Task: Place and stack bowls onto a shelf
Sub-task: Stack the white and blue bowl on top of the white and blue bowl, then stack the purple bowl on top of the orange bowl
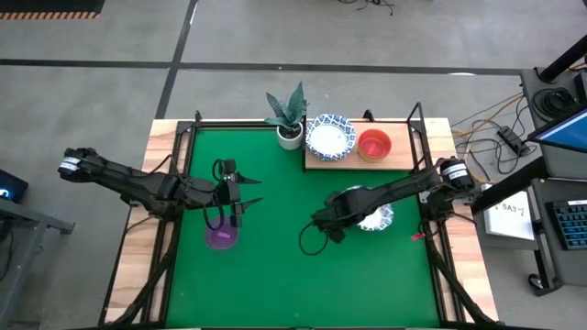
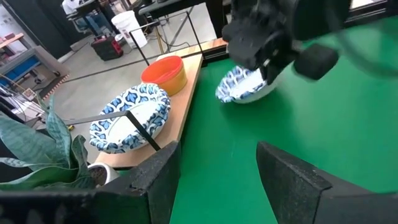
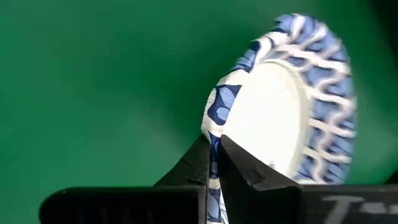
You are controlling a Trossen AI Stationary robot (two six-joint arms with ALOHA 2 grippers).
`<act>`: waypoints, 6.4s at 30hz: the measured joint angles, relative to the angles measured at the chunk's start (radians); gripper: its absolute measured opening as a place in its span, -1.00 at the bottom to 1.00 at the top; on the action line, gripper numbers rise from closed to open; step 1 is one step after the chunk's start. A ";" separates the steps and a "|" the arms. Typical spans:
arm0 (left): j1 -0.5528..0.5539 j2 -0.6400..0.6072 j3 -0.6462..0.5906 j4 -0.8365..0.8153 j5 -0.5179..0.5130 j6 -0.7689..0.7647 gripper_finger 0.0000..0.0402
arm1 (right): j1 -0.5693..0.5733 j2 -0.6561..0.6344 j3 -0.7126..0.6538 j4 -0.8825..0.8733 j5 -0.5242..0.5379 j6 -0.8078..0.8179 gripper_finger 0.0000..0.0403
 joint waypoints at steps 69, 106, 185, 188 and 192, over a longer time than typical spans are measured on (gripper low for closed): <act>0.000 0.000 0.000 -0.045 0.001 0.000 -0.04 | -0.457 -0.002 0.362 0.105 0.312 -1.106 -0.85; 0.000 0.000 0.000 -0.044 0.001 0.000 -0.04 | -0.439 -0.041 0.365 0.104 0.238 -0.991 -0.32; 0.000 0.158 0.018 -0.140 0.079 -0.547 -0.04 | -0.049 -0.919 -0.933 1.307 0.180 -0.928 -0.96; 0.000 0.185 0.088 -0.331 0.148 -0.700 -0.04 | -0.049 -0.980 -0.955 1.310 0.179 -0.948 -0.96; 0.000 0.266 0.215 -0.636 0.189 -0.945 -0.04 | -0.049 -1.046 -0.966 1.319 0.122 -0.983 -0.96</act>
